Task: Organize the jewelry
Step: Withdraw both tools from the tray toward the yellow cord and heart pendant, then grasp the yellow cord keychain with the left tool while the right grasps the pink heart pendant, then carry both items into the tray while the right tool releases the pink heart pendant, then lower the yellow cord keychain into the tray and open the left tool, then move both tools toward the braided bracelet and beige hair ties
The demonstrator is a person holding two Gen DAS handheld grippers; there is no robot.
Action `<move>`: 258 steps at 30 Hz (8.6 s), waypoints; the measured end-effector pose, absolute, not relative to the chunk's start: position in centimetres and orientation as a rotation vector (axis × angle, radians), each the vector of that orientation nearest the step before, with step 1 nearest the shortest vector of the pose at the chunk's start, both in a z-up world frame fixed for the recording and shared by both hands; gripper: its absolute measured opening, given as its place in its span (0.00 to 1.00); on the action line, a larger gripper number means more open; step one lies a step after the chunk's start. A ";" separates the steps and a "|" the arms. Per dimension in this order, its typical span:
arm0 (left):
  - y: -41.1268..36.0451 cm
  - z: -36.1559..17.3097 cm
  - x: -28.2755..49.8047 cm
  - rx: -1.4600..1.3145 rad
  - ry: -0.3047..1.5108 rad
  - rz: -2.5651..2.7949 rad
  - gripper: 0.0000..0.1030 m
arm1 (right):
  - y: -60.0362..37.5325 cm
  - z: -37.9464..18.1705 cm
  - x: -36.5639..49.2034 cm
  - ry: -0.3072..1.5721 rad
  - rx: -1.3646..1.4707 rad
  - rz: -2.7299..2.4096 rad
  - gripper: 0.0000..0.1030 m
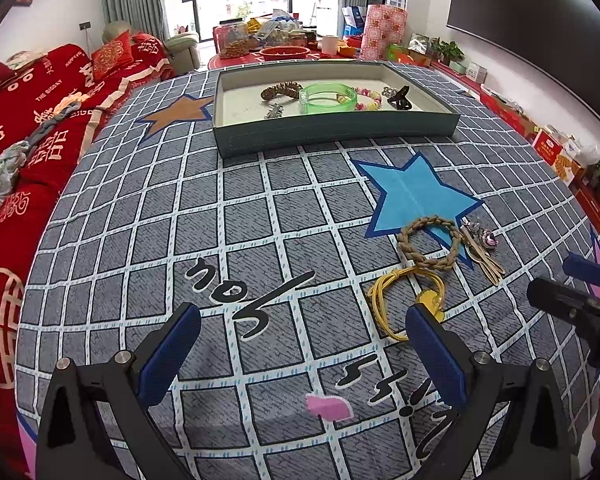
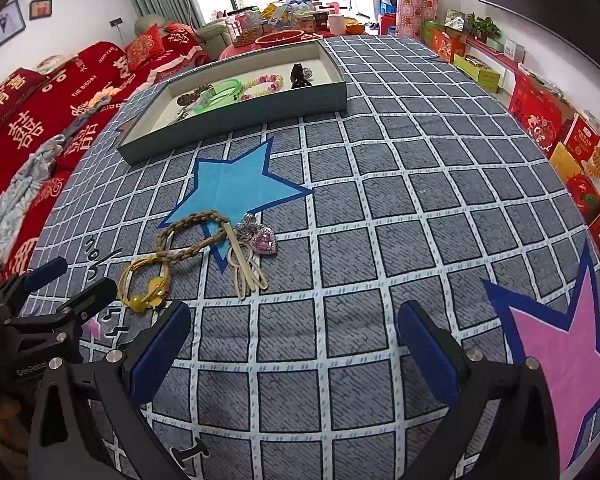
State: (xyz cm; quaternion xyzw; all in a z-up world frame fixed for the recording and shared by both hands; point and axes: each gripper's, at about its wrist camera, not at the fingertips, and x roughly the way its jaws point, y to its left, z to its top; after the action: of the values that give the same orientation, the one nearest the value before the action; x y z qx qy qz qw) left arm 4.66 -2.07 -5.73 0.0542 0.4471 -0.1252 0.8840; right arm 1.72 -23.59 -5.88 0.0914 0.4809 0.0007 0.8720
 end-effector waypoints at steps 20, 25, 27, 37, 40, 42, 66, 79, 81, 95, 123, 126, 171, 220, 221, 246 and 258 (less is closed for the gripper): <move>-4.6 -6.8 5.9 0.194 0.958 -0.318 0.95 | -23.0 -7.4 5.3 1.027 -0.064 0.055 0.68; -4.9 -6.9 6.0 0.196 0.959 -0.325 0.93 | -21.5 -7.4 6.1 1.010 -0.114 0.086 0.68; -4.9 -6.9 6.0 0.197 0.958 -0.326 0.93 | -21.2 -7.4 6.6 1.010 -0.111 0.095 0.67; -5.8 -6.5 5.6 0.209 0.959 -0.373 0.69 | -20.2 -7.3 7.7 1.014 -0.088 0.114 0.44; -6.0 -6.4 5.5 0.210 0.962 -0.378 0.66 | -20.0 -7.2 7.7 1.015 -0.084 0.111 0.33; -6.0 -6.4 5.5 0.209 0.964 -0.377 0.66 | -20.0 -7.1 7.6 1.014 -0.076 0.103 0.21; -3.8 -3.2 4.0 0.080 0.923 -0.461 0.17 | -25.5 -5.2 4.4 0.990 0.209 0.078 0.18; -3.1 -0.7 4.9 0.055 0.868 -0.452 0.17 | -25.3 -3.1 4.7 0.948 0.222 0.096 0.18; -3.0 -0.6 5.3 0.045 0.870 -0.449 0.17 | -25.4 -2.9 5.0 0.943 0.224 0.098 0.18; -2.7 1.0 9.3 0.017 0.830 -0.415 0.17 | -25.0 -1.2 9.0 0.929 0.216 0.122 0.18; -3.3 -0.5 22.2 -0.006 0.837 -0.317 0.17 | -24.4 -2.3 23.6 0.978 0.228 0.107 0.18; -3.4 -1.8 23.2 -0.007 0.870 -0.308 0.17 | -24.3 -3.2 24.5 0.995 0.228 0.098 0.18; -5.5 -2.9 23.6 0.152 0.873 -0.181 0.17 | -25.7 -2.6 23.8 0.941 0.303 0.084 0.70; -2.9 0.3 20.4 0.111 0.781 -0.255 1.00 | -26.8 -0.4 15.3 0.863 0.423 0.145 1.00; -2.7 -0.2 19.3 0.109 0.788 -0.260 1.00 | -26.7 -0.4 15.0 0.876 0.425 0.157 1.00; -5.8 -5.1 10.3 0.177 0.969 -0.411 1.00 | -22.5 -5.5 4.5 1.044 0.116 0.082 1.00; -8.1 -6.0 10.7 0.275 0.974 -0.387 1.00 | -20.8 -6.1 3.7 1.044 0.032 0.070 1.00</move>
State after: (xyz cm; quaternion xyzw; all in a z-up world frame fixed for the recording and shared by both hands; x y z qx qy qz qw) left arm 10.68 -8.05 -6.04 0.1310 0.4633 -0.1840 0.8569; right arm 3.71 -20.79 -6.09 0.0154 0.4983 0.0335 0.8662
